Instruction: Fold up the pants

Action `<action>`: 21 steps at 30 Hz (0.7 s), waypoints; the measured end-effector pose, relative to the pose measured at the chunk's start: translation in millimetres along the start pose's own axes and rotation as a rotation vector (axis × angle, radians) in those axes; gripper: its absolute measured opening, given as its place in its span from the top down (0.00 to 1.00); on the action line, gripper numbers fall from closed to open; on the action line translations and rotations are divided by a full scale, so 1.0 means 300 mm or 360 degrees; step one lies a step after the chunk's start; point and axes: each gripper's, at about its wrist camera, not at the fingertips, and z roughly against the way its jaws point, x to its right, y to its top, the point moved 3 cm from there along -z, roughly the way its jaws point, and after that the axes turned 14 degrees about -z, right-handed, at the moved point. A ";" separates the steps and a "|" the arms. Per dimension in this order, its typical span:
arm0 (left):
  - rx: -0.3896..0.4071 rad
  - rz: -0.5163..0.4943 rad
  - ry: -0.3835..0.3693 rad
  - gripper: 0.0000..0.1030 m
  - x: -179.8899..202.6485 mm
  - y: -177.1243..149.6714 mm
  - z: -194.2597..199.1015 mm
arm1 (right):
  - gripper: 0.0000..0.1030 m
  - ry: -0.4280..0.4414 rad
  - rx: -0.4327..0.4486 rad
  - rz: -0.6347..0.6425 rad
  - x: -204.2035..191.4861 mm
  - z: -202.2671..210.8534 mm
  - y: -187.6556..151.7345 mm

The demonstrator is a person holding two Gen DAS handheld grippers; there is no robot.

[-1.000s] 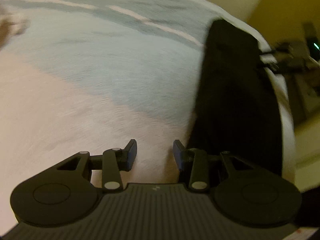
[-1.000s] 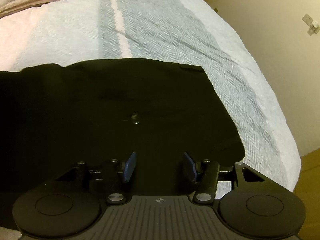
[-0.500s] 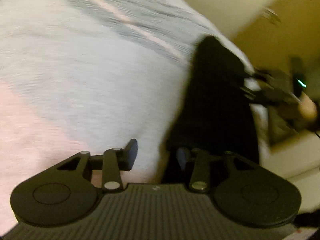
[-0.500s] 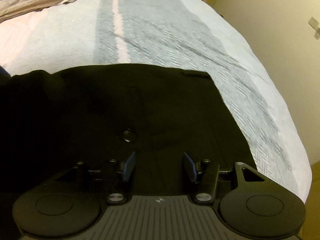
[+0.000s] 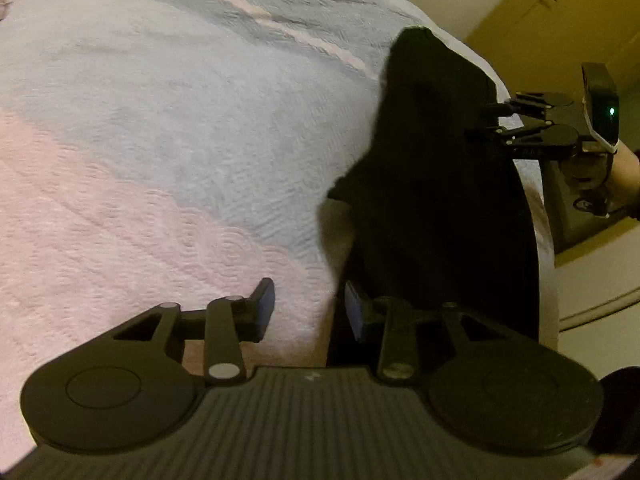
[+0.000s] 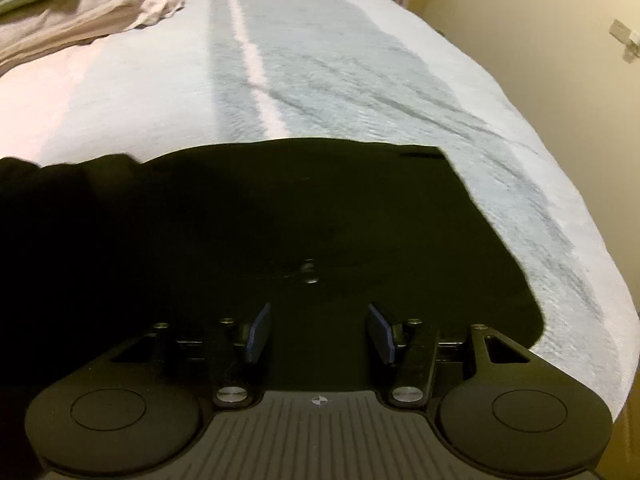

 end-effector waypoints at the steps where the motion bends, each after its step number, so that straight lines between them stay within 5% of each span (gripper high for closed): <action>1: 0.0047 0.0033 -0.0068 0.69 0.001 0.009 0.004 | 0.51 0.0000 0.0001 0.0005 -0.008 0.000 -0.003; 4: 0.0147 0.0061 -0.0217 0.67 0.010 0.035 0.002 | 0.51 -0.0016 -0.0005 0.0013 -0.020 -0.002 -0.017; 8: 0.0165 0.0146 -0.0167 0.66 -0.029 0.055 -0.074 | 0.51 -0.0035 -0.0014 0.0000 -0.023 -0.019 -0.020; 14: 0.0213 0.0162 -0.0043 0.80 -0.091 0.054 -0.077 | 0.51 -0.0078 -0.0004 -0.0005 0.006 -0.028 -0.015; 21: 0.0213 0.0156 -0.0184 0.90 -0.038 0.055 -0.052 | 0.51 -0.0066 -0.0006 -0.0038 0.006 -0.032 -0.013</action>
